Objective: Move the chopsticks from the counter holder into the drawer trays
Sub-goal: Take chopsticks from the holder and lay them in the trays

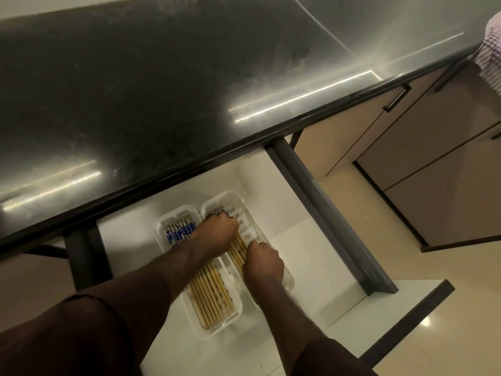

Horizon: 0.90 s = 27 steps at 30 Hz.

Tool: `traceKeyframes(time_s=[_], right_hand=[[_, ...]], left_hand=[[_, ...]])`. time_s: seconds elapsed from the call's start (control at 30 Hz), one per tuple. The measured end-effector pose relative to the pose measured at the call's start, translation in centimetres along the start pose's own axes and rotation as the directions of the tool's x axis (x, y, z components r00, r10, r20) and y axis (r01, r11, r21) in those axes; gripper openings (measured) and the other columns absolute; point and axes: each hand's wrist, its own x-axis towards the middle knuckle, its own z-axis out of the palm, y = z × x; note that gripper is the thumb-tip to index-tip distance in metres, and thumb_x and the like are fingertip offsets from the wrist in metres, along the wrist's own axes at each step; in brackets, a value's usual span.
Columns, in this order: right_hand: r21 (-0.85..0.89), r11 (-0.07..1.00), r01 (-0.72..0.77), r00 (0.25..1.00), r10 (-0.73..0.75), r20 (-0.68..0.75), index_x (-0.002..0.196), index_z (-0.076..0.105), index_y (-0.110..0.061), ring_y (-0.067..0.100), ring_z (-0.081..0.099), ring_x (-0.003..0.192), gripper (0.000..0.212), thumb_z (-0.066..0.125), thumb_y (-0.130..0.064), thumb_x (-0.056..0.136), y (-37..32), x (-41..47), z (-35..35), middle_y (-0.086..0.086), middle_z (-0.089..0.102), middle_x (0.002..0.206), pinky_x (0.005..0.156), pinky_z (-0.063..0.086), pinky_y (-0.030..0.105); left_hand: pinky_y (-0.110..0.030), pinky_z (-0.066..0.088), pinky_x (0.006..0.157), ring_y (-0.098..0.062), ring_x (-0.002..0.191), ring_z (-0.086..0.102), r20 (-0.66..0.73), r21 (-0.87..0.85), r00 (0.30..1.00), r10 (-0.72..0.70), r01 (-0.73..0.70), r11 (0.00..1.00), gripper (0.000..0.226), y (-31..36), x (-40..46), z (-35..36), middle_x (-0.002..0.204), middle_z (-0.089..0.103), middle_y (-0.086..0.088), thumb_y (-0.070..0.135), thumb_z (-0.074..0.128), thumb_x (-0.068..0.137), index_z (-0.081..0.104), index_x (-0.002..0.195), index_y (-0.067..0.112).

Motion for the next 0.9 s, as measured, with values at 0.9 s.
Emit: traceKeyframes(time_s=[0.9], right_hand=[[0.211, 0.977, -0.006, 0.938, 0.079, -0.336, 0.116, 0.065, -0.018, 0.022, 0.066, 0.083, 0.027, 0.066, -0.02, 0.089, -3.0, -6.7, -11.9, 0.006, 0.071, 0.105, 0.07, 0.05, 0.03]], left_hand=[[-0.034, 0.046, 0.098, -0.021, 0.115, 0.061, -0.21, -0.203, 0.969, 0.133, -0.177, 0.963, 0.036, 2.8, -7.3, -8.7, 0.132, 0.062, -0.005, 0.01, 0.054, 0.095, 0.059, 0.13, 0.016]])
